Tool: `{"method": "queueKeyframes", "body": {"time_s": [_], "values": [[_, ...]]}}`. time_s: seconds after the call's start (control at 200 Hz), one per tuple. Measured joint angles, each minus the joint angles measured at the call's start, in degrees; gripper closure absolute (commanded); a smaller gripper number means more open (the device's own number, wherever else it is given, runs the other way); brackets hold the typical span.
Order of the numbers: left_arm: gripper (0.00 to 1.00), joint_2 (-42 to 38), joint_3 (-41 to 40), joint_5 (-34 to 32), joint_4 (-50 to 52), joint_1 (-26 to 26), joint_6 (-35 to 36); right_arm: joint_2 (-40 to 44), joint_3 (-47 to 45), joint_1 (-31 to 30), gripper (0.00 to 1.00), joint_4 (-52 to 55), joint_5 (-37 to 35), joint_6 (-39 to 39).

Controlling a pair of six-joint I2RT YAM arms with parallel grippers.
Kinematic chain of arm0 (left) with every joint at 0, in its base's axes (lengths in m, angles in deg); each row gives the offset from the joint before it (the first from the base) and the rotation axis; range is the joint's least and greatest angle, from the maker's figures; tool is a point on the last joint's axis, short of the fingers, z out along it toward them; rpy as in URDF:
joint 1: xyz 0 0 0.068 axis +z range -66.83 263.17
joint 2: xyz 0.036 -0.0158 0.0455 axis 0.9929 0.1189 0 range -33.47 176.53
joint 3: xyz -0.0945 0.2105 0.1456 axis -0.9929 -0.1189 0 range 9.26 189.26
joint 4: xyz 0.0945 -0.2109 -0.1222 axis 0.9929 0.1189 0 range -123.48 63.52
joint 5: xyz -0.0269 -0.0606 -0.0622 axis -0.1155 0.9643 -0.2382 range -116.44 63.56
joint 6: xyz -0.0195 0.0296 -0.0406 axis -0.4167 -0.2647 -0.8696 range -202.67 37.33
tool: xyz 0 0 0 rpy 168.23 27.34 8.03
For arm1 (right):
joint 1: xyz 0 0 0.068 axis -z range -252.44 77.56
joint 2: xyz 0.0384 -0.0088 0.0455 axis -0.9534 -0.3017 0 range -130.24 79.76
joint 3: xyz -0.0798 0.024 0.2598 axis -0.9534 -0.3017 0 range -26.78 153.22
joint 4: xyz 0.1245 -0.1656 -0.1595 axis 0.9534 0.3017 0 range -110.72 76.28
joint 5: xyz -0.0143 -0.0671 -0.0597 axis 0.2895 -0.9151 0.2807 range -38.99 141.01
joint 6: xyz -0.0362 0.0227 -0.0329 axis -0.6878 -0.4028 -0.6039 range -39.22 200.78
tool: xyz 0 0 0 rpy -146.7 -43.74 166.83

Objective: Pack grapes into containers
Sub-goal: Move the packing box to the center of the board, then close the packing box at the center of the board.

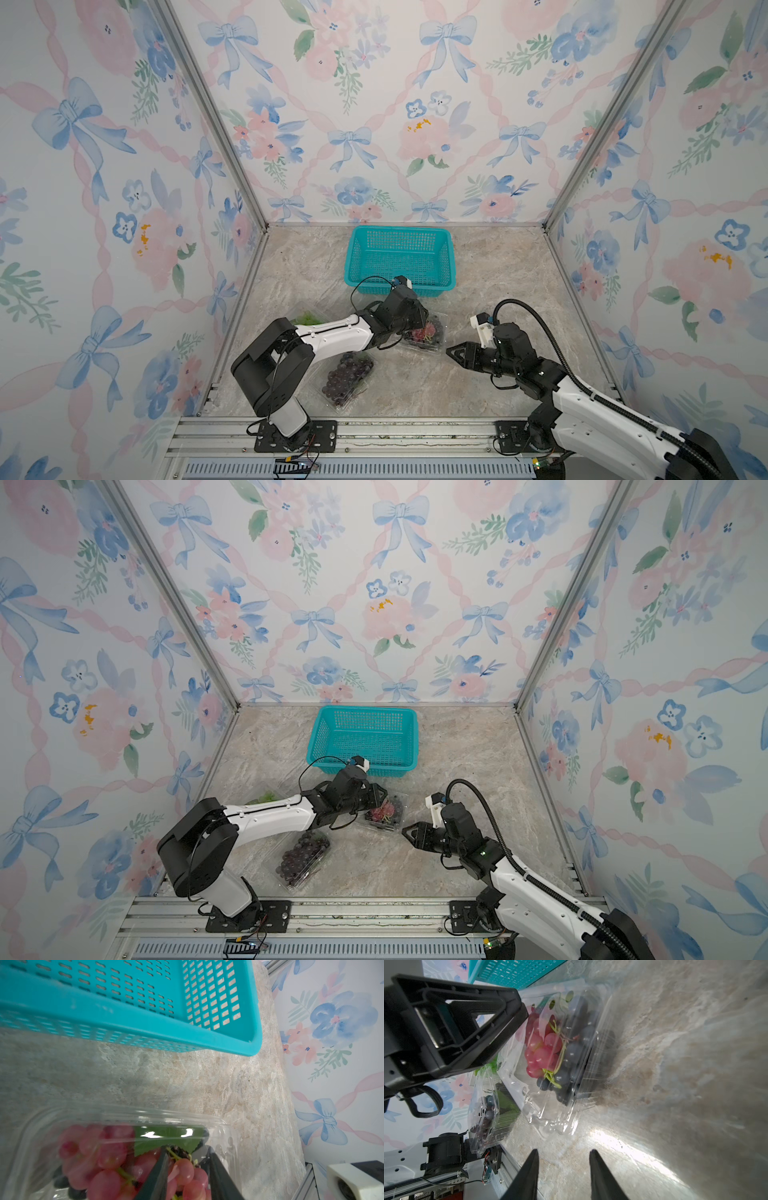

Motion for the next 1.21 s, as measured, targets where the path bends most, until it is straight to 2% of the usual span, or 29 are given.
{"method": "queueKeyframes", "body": {"time_s": [0.44,0.825,1.205], "values": [[0.63,0.0,2.8,0.5,0.1,-3.8,0.0,-5.7,-0.2,-0.5,0.61,-5.7,0.1,0.4],[0.64,2.1,2.9,0.7,0.0,-3.9,-0.1,-10.0,-0.5,-1.9,0.61,-10.0,0.0,1.3],[0.64,2.3,2.9,0.7,0.0,-3.9,-0.3,-12.0,-2.8,-1.6,0.71,-16.3,0.1,2.4]]}}
